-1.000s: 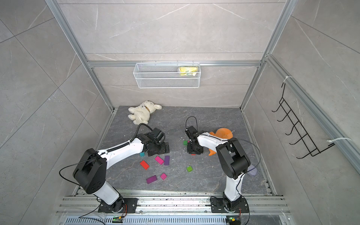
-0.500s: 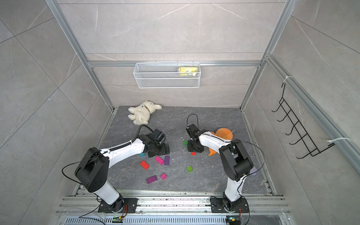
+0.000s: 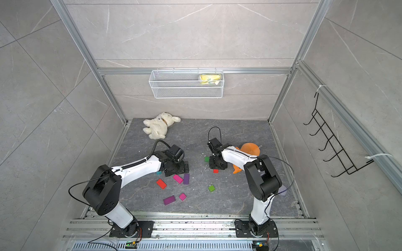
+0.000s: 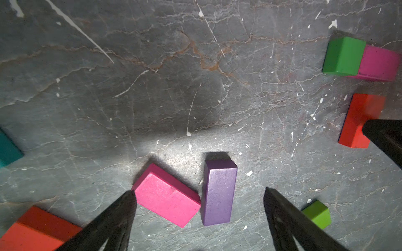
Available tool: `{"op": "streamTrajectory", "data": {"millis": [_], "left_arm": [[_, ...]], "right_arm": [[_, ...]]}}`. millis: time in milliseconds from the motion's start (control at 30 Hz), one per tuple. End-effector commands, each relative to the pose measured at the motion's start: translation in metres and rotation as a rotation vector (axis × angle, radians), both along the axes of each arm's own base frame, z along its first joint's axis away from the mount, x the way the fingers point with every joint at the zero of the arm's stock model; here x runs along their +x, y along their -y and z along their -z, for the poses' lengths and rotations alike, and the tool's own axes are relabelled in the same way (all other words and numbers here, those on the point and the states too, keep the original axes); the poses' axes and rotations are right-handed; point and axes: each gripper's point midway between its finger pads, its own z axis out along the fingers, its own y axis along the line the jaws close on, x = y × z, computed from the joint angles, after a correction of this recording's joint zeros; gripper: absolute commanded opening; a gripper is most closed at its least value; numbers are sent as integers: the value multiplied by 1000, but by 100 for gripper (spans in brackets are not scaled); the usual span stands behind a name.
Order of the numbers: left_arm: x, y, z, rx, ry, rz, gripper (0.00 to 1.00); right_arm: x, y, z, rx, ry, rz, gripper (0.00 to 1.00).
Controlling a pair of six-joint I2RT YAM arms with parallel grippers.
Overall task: Assemble the number 7 with building blocks
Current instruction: Assemble the building block at the center of the board.
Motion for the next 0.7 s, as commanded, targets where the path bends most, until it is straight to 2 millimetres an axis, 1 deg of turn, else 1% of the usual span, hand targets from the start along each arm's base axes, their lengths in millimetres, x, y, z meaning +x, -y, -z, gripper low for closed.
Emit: {"op": "streamTrajectory", "data": {"millis": [0,167,367,667], "left_arm": [[0,3,-12,-27,27,7,95],[-1,1,-10,-22,24,7,95],[0,2,-9,-21,23,6,95],[-1,1,-6,-14,17,3,95]], "right_arm": [[-1,2,6,-37,-26,-16,43],[-1,3,10,-45,-34,-18,39],[2,3,9,-53,-28,-15,32],[7,3,12,-75,-36,-28,31]]}}
